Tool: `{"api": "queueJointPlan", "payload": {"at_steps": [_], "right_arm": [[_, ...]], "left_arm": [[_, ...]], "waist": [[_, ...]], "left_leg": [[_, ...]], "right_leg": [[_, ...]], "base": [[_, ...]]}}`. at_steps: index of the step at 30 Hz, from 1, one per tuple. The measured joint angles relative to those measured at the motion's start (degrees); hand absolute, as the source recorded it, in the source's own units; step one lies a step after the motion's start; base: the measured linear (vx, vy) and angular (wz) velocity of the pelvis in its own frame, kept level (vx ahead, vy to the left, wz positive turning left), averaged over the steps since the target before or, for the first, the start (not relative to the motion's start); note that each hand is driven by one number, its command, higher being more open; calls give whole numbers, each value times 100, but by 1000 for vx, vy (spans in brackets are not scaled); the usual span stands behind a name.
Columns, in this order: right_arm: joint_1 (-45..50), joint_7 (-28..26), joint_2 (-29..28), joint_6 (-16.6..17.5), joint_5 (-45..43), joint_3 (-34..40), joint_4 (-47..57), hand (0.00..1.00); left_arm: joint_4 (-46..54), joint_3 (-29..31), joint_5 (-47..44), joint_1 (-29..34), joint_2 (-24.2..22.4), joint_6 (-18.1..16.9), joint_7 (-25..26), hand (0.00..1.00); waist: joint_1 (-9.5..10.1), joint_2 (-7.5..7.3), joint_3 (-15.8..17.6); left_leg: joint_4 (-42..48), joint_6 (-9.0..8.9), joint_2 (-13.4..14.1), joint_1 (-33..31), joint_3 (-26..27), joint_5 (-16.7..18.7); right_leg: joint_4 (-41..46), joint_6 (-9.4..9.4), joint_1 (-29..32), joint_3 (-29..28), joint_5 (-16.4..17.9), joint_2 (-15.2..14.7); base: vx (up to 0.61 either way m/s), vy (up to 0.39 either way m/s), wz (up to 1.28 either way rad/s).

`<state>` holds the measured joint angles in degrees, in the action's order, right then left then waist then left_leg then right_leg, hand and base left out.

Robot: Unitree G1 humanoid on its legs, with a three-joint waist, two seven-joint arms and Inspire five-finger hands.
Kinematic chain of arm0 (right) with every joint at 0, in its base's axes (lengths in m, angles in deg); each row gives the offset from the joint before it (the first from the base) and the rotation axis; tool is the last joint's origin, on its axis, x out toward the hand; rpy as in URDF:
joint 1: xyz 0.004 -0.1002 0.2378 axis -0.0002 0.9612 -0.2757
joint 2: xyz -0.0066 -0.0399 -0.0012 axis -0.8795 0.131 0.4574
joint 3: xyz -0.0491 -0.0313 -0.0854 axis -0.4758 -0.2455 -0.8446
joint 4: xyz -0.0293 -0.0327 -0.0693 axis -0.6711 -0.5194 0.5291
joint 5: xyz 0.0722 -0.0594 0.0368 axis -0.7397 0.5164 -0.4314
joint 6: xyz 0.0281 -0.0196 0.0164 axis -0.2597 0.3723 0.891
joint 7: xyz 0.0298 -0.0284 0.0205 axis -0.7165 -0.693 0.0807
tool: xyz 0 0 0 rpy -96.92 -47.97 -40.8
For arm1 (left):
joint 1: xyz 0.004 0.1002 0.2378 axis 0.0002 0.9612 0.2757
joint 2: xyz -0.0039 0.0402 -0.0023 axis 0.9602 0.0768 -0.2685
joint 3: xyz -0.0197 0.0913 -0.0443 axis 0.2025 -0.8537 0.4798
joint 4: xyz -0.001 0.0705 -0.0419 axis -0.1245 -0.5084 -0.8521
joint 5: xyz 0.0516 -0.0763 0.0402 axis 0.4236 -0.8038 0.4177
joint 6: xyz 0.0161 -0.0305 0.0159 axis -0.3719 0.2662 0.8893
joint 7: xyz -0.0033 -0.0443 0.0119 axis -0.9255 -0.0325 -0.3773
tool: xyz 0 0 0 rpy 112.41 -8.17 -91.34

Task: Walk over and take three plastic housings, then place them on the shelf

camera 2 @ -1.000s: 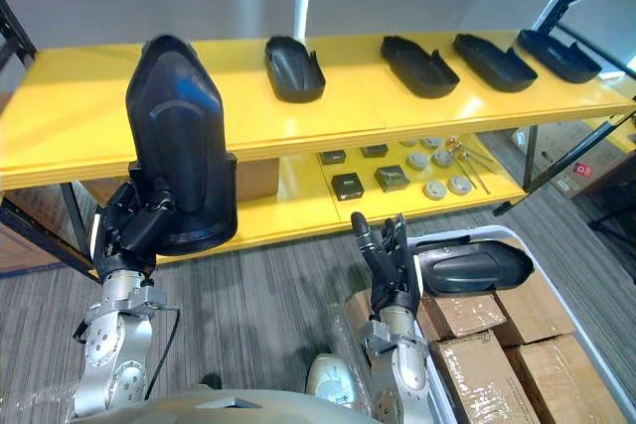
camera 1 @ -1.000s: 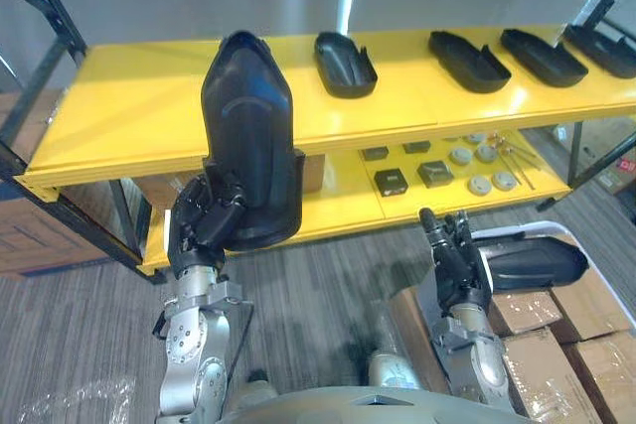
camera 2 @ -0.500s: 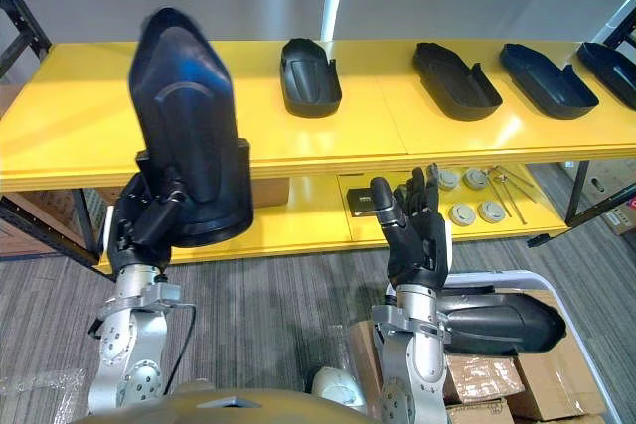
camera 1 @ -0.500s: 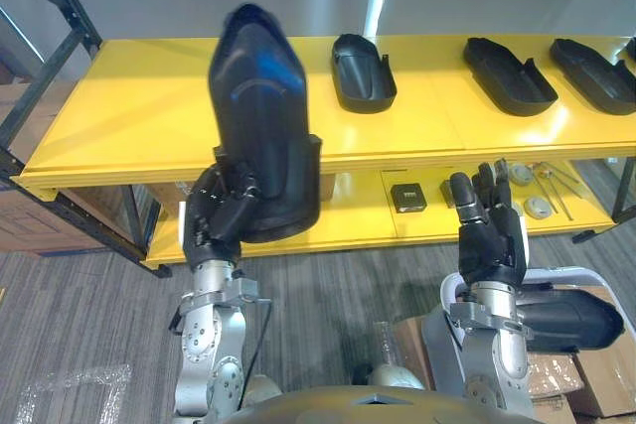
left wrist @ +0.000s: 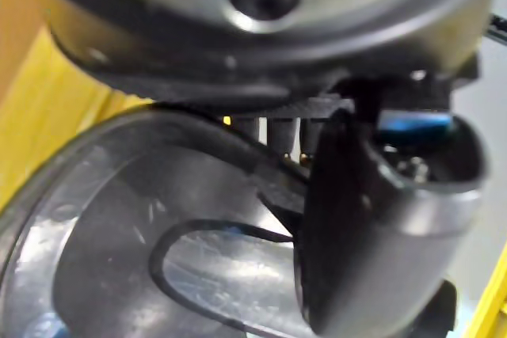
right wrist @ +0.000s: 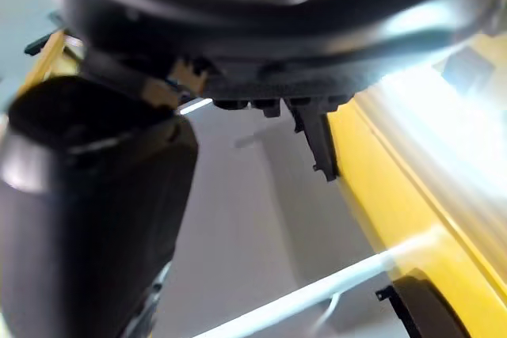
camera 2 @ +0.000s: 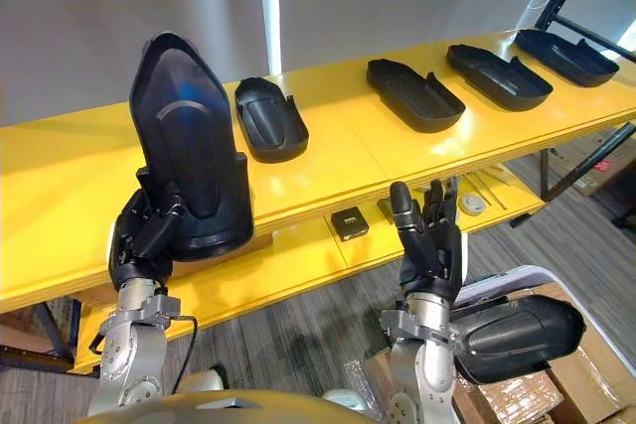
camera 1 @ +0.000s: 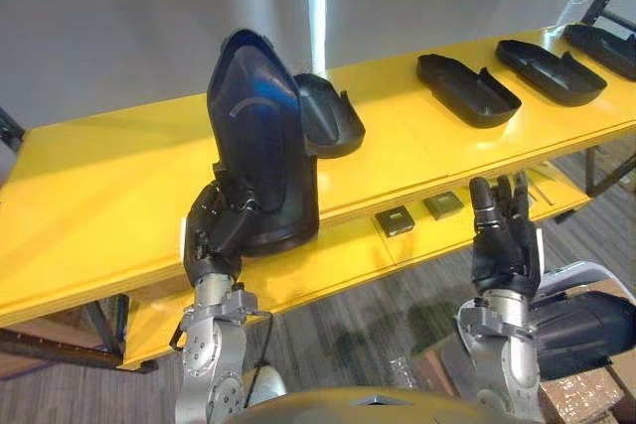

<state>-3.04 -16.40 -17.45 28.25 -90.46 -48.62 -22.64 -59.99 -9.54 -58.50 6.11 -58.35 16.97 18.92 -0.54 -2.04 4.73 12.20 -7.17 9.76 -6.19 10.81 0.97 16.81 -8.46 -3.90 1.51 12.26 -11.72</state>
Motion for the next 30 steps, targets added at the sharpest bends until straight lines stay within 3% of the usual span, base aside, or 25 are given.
{"api": "queueJointPlan", "payload": {"at_steps": [2,4,8,15,18,20,24,27,30], "right_arm": [[51,190,-144,1,120,17,-298,100],[45,307,-146,-2,418,197,-768,100],[33,505,-189,-55,660,896,-1808,100],[123,434,-167,-387,914,991,-2575,100],[-108,154,-63,-628,1178,855,-3447,100],[-289,-32,-31,-783,1341,780,-4261,100],[-352,-399,229,-1005,1313,621,-4996,100],[-587,-678,557,-1017,1709,422,-5477,100],[-735,-884,711,-1044,1890,259,-5719,100]], "left_arm": [[28,453,-5,159,78,-1,67,0],[203,868,-7,269,87,-35,135,0],[561,1351,-51,253,43,-93,347,0],[875,1963,-54,124,-123,38,826,0],[795,2275,-54,-272,-87,220,1084,0],[628,2476,-262,-531,25,376,1149,0],[66,2674,-486,-900,373,791,1250,0],[-811,2678,-515,-1378,895,1353,1276,0],[-1774,2694,-768,-1766,1191,1696,1237,0]], "waist": [[26,-75,-54],[24,-193,-136],[5,-191,-141],[-47,195,-164],[-46,237,-183],[-45,332,-158],[-12,481,-208],[8,447,-228],[-9,377,-197]], "left_leg": [[-373,73,-41,311,262,-52],[-541,92,-65,359,388,-85],[-944,136,-219,343,342,-308],[-1555,104,-206,482,361,-696],[-1725,94,-152,476,368,-858],[-1728,89,-121,475,342,-929],[-1730,73,-109,461,314,-965],[-1732,77,-108,464,300,-998],[-1733,77,-113,457,294,-1001]], "right_leg": [[-234,-107,-19,257,-387,-76],[-527,-83,-28,361,-563,-83],[-903,-65,-112,665,-730,-131],[-1172,-59,-147,894,-752,-53],[-1317,-37,-156,994,-729,1],[-1291,45,-140,1066,-675,67],[-1302,40,-130,1078,-668,86],[-1302,22,-132,1077,-682,84],[-1330,17,-132,1075,-685,83]], "base": [[65,161,-50],[25,69,-34],[-8,39,7],[-59,-16,1],[-123,-44,1],[-130,-27,8],[-69,-2,5],[0,0,0],[0,0,0]]}}
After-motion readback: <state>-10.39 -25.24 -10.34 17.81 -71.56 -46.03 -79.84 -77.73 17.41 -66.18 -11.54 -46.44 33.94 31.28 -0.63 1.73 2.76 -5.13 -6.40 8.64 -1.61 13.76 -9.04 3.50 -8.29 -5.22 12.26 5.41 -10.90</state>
